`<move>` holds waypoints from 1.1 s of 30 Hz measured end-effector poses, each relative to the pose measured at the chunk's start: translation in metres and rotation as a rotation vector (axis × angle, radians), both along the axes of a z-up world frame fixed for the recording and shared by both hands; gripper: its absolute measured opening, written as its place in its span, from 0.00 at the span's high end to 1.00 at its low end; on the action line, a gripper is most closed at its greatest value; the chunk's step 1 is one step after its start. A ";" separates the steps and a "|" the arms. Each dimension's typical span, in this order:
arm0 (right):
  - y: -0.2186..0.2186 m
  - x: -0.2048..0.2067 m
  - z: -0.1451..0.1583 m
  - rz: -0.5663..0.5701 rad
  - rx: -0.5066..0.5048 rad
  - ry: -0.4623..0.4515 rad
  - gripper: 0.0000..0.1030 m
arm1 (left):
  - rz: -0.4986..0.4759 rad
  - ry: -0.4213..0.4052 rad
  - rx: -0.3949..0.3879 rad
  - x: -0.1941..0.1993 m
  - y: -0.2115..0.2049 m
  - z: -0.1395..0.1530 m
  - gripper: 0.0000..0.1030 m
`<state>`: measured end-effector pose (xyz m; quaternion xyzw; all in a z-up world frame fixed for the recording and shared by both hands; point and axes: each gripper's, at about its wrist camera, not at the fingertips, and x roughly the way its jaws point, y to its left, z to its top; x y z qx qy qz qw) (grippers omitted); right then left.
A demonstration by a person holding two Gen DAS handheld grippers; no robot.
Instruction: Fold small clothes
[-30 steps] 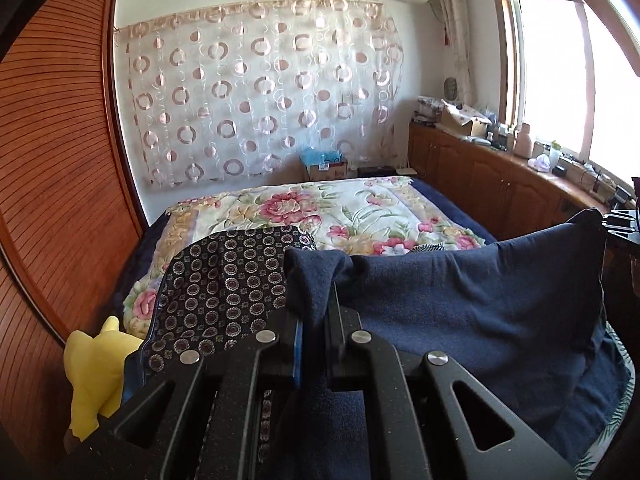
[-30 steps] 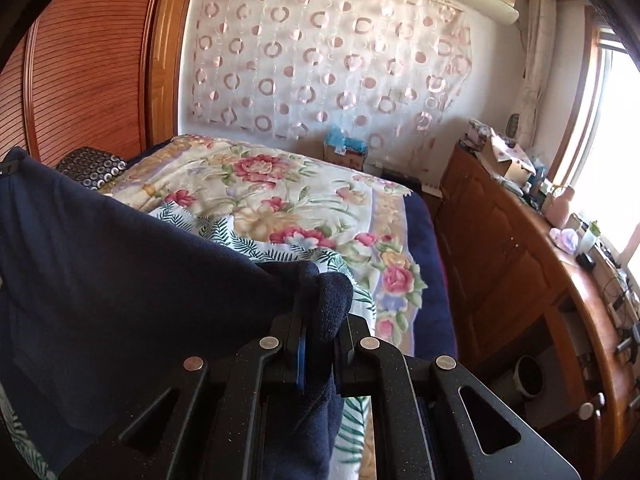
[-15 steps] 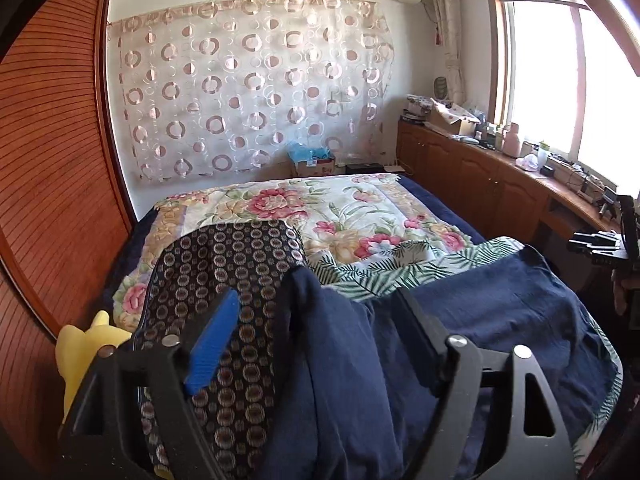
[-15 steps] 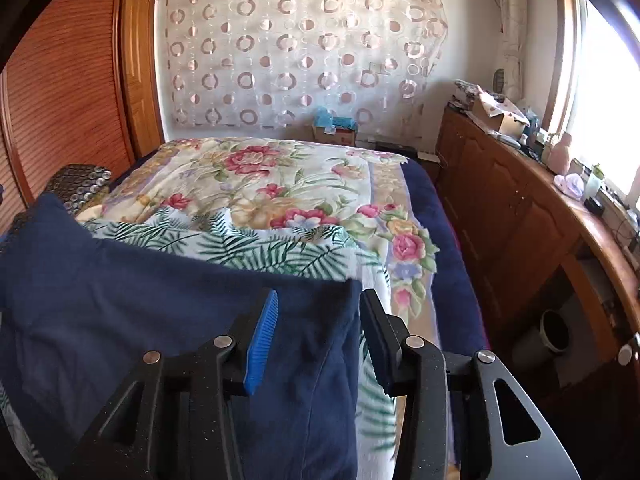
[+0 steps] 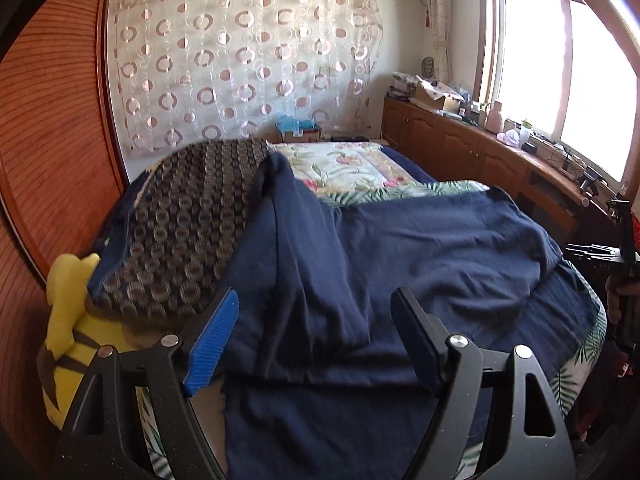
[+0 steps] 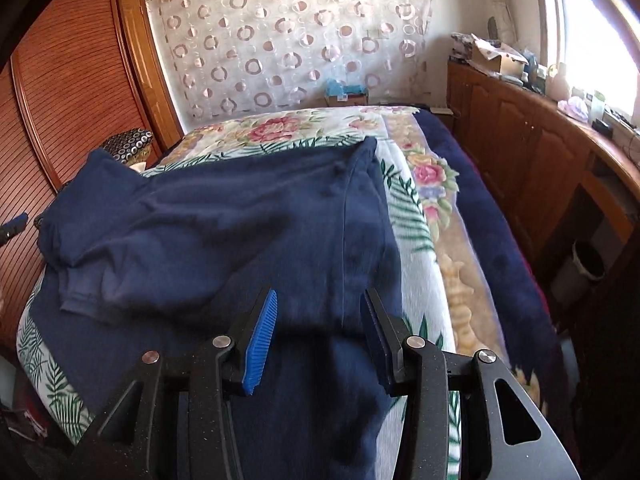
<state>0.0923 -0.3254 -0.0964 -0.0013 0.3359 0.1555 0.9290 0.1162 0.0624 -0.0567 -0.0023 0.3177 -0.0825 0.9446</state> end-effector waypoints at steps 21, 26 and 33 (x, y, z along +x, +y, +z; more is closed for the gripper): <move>-0.001 0.050 0.009 -0.065 0.051 0.095 0.41 | 0.022 0.210 0.023 0.008 -0.003 -0.076 0.23; 0.009 0.051 0.007 -0.076 0.008 0.067 0.41 | 0.008 0.240 0.062 0.011 -0.009 -0.088 0.23; 0.007 0.041 -0.002 -0.072 0.045 0.061 0.40 | 0.004 0.237 0.070 0.013 -0.014 -0.089 0.17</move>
